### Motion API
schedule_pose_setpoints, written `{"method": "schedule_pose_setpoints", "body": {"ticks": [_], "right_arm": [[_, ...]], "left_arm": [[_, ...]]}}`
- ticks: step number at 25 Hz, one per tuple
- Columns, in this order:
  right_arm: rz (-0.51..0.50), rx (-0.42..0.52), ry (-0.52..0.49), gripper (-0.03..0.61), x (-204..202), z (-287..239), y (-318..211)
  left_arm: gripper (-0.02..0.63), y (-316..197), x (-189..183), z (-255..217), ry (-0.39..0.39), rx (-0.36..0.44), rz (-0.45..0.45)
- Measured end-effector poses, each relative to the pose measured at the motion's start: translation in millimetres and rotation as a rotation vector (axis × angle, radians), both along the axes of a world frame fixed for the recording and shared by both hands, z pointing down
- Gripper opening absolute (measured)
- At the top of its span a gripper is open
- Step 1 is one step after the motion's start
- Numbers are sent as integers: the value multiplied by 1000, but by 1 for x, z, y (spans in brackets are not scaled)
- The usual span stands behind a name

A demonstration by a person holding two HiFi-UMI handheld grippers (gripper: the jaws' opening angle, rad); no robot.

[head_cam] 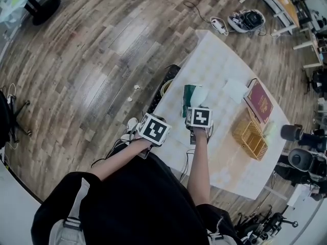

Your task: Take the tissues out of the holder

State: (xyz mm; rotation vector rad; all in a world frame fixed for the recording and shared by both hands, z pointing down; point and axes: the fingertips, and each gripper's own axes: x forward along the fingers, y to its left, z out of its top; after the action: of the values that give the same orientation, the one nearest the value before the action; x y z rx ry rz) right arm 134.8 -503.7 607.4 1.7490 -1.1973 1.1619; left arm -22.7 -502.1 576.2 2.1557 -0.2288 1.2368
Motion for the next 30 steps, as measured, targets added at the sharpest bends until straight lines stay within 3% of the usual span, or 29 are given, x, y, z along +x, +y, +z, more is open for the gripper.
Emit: {"method": "schedule_pose_setpoints", "body": {"ticks": [7, 12, 19, 21, 24, 30], "right_arm": [[-4, 27, 33, 244, -5, 0, -1], [20, 158, -18, 304, -9, -15, 3], [102, 293, -12, 302, -14, -65, 51], [125, 324, -50, 252, -23, -73, 66], [147, 339, -80, 42, -36, -76, 85], [138, 311, -178, 12, -65, -56, 104]], "left_arm": [[8, -4, -3, 1, 3, -18, 29], [9, 2, 4, -1, 9, -13, 59], [9, 22, 17, -4, 14, 4, 86], [9, 29, 22, -4, 15, 12, 91], [8, 38, 29, -5, 15, 42, 98], [9, 64, 38, -5, 3, 60, 120]]}}
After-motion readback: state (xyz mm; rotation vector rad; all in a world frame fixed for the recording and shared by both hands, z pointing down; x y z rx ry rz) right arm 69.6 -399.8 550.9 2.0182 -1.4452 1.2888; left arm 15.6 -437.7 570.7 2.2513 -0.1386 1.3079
